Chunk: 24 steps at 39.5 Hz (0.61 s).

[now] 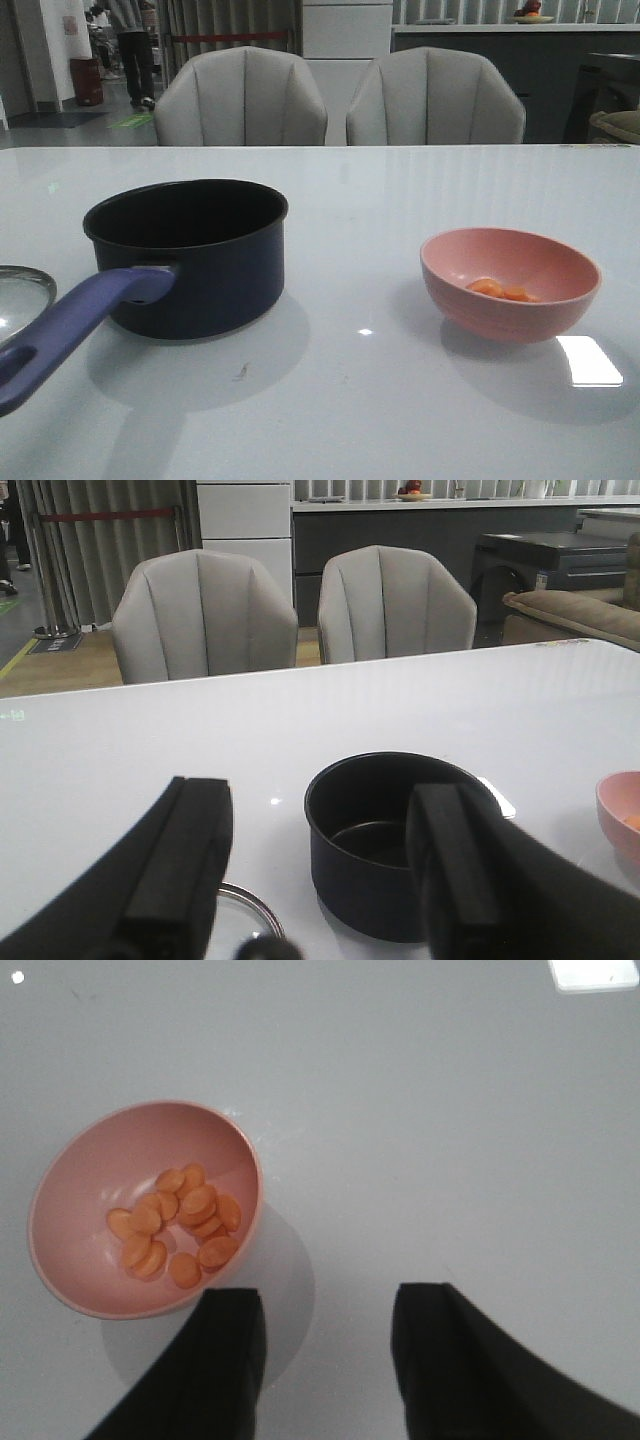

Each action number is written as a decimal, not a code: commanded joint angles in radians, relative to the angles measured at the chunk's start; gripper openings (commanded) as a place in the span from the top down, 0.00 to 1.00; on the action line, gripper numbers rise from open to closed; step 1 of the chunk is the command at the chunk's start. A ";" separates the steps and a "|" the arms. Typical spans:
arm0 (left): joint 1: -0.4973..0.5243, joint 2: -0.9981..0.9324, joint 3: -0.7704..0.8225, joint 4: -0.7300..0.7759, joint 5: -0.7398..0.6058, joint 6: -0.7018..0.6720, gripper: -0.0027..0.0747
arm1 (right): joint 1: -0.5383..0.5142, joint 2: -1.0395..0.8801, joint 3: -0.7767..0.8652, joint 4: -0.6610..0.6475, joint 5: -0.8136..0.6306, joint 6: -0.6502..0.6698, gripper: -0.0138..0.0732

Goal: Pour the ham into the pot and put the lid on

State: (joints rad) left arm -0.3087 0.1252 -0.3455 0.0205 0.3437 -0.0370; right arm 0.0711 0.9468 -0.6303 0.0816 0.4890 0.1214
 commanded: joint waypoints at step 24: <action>-0.008 0.012 -0.027 -0.020 -0.094 -0.001 0.42 | 0.027 0.642 -0.461 0.188 0.181 -0.207 0.36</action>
State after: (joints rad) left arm -0.3087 0.1252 -0.3455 0.0106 0.3337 -0.0370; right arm 0.0998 1.5760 -1.0416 0.2486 0.6823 -0.0586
